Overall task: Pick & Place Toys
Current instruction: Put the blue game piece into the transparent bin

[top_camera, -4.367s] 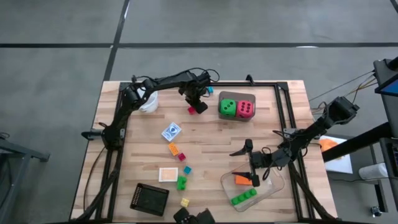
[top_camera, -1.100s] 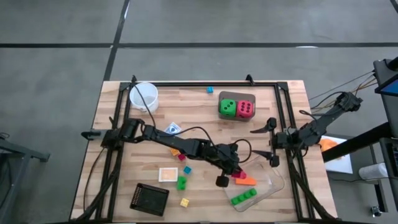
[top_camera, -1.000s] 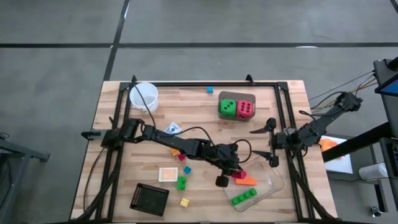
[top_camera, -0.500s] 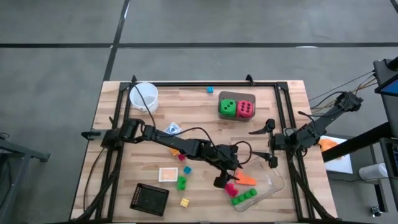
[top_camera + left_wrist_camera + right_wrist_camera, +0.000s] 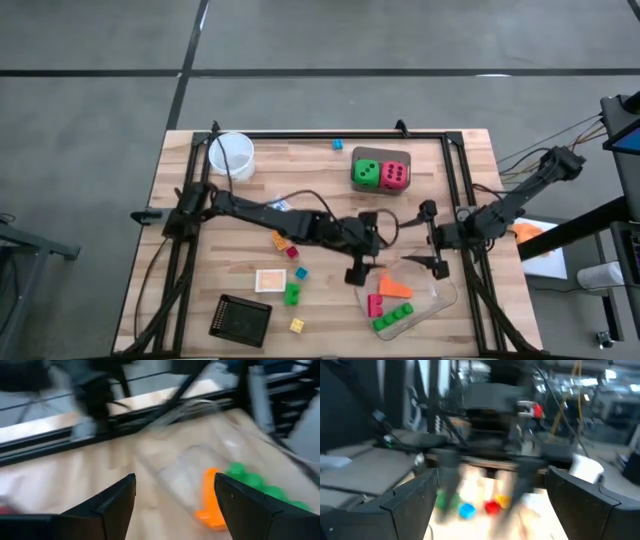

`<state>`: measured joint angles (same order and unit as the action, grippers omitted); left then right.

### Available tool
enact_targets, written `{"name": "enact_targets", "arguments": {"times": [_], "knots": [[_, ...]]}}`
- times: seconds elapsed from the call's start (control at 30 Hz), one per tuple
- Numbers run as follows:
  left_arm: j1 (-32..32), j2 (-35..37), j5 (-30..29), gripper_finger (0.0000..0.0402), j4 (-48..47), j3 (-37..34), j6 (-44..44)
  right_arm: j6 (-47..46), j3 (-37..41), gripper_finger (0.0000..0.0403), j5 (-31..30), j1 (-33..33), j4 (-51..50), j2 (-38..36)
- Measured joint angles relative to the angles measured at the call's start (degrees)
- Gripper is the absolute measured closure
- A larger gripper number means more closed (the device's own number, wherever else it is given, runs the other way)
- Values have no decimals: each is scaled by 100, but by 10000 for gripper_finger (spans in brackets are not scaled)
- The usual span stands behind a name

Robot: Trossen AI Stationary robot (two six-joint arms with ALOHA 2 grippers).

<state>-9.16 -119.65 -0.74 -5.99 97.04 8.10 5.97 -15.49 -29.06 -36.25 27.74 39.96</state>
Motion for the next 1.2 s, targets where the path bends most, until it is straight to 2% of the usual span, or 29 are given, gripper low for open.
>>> {"name": "enact_targets", "arguments": {"times": [0.1,0.17,0.4,0.6,0.8,1.03,1.2], "knots": [[295,246,-143,132,-26,-266,-43,171,313,46,176,0,928,234],[542,421,-148,133,41,-579,-123,187,446,46,182,0,1159,328],[1758,1241,-147,133,402,-1811,-452,185,463,46,171,0,1164,297],[3075,1568,-3,133,165,-2156,-830,336,450,46,171,2,1166,187],[3821,1115,497,133,-294,-1686,-1160,494,425,46,160,39,1168,68],[4055,183,538,133,-1675,-212,-1134,523,434,46,99,50,1124,14],[4142,-516,503,133,-2188,738,-1131,538,436,46,36,50,1105,27]]}}
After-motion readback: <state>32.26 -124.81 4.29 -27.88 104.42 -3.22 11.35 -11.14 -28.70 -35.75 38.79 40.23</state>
